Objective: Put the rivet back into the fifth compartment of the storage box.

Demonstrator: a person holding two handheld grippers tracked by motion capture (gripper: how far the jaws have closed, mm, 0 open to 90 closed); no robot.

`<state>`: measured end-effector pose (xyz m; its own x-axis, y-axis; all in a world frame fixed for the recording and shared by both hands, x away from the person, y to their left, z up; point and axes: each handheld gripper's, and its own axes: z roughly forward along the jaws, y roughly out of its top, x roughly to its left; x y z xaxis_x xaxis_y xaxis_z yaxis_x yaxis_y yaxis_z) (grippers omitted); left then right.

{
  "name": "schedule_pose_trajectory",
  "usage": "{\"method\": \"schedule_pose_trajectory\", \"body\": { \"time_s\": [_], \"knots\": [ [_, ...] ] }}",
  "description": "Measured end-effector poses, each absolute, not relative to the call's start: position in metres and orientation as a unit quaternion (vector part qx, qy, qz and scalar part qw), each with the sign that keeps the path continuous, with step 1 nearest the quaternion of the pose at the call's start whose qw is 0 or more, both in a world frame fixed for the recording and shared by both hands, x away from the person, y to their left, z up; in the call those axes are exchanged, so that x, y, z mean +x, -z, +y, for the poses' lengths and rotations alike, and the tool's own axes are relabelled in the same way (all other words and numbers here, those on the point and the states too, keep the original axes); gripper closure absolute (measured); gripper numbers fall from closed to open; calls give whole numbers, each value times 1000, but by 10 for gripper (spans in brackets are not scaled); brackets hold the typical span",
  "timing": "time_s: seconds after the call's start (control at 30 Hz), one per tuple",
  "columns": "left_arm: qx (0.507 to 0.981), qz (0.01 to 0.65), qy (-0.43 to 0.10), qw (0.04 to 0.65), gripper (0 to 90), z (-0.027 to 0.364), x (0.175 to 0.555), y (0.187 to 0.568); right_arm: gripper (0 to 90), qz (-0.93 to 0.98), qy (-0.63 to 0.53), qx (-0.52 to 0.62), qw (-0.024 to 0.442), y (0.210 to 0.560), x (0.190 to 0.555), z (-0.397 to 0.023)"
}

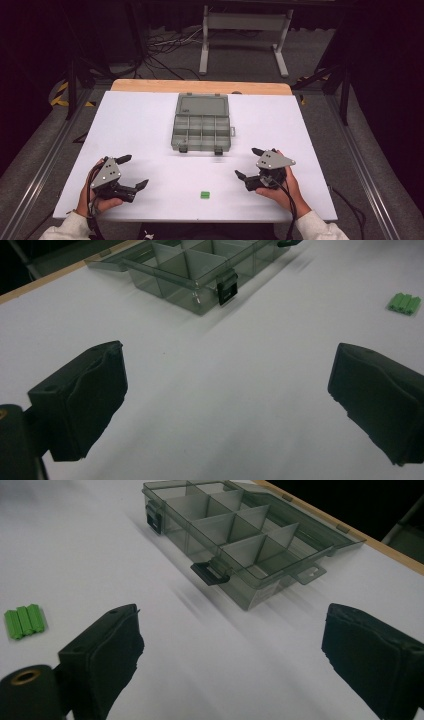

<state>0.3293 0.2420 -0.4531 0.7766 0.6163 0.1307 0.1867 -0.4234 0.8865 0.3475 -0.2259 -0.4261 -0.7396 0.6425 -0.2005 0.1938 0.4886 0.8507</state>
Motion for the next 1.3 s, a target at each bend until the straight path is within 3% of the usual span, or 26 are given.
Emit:
{"method": "schedule_pose_trajectory", "body": {
  "time_s": [0.5, 1.0, 1.3],
  "knots": [
    [810, 238, -213, 492, 34, 246, 330, 454, 207, 859, -428, 202, 193, 423, 362, -186],
    [812, 246, -218, 483, 33, 253, 325, 456, 228, 903, -392, 137, 114, 439, 354, -138],
    [816, 244, -217, 477, 35, 252, 325, 457, 234, 913, -370, 136, 106, 447, 357, -132]
  ]
}}
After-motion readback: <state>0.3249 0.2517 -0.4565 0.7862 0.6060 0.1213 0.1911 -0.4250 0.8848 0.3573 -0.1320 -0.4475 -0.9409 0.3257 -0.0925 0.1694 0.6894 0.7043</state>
